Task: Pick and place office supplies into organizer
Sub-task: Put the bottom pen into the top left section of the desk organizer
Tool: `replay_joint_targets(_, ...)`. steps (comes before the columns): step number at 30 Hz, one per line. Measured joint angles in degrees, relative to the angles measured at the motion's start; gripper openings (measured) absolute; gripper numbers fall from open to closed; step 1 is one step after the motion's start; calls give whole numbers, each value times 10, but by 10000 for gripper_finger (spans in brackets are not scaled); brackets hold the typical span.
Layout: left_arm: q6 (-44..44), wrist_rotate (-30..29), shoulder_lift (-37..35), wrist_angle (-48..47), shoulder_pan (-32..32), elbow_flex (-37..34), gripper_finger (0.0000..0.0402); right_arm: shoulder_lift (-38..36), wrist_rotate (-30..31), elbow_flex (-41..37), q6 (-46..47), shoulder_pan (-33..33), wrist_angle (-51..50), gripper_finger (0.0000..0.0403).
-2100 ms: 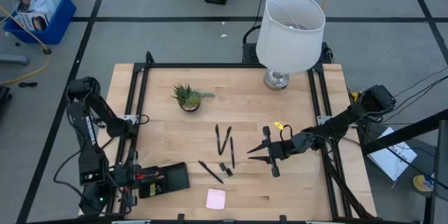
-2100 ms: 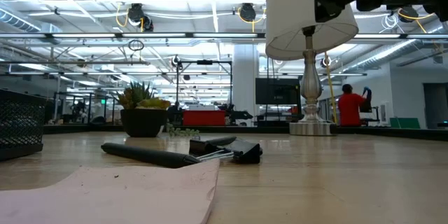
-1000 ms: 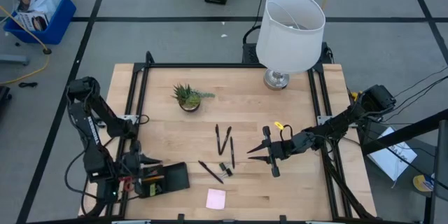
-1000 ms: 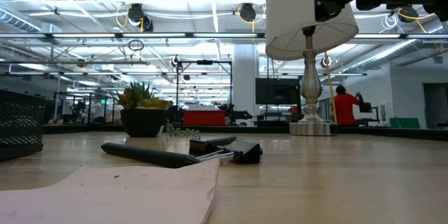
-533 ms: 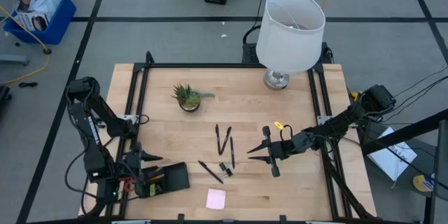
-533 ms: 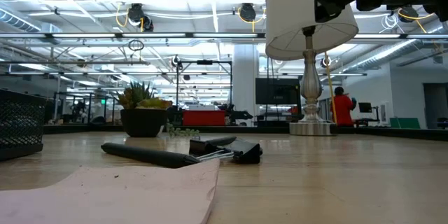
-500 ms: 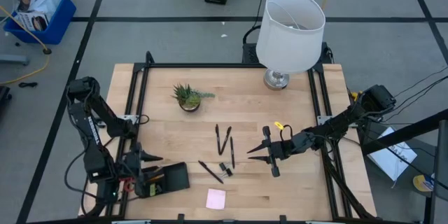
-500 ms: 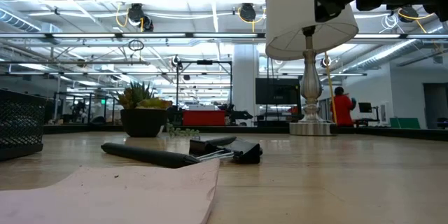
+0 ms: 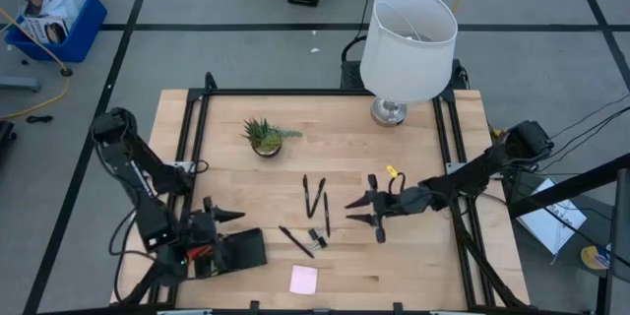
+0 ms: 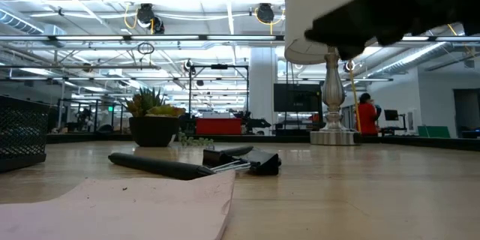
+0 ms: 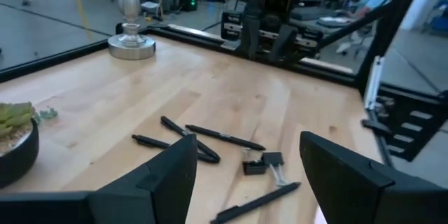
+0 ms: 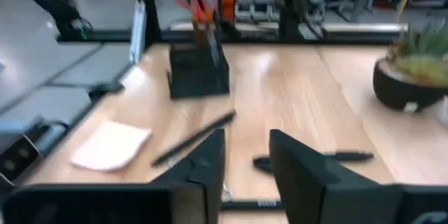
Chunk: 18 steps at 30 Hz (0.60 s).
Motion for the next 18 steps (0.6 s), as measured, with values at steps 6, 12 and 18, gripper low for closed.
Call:
replay_joint_targets(6,30,38,0,43,57,0,258,61,-90,35,-2,-38,-19,188)
replay_joint_targets(12,66,76,-12,72,118,0,258,108,-125,83,-23,-64,-13,248)
replay_joint_targets(18,90,210,-42,72,231,0,257,109,-121,84,-13,-87,-31,256)
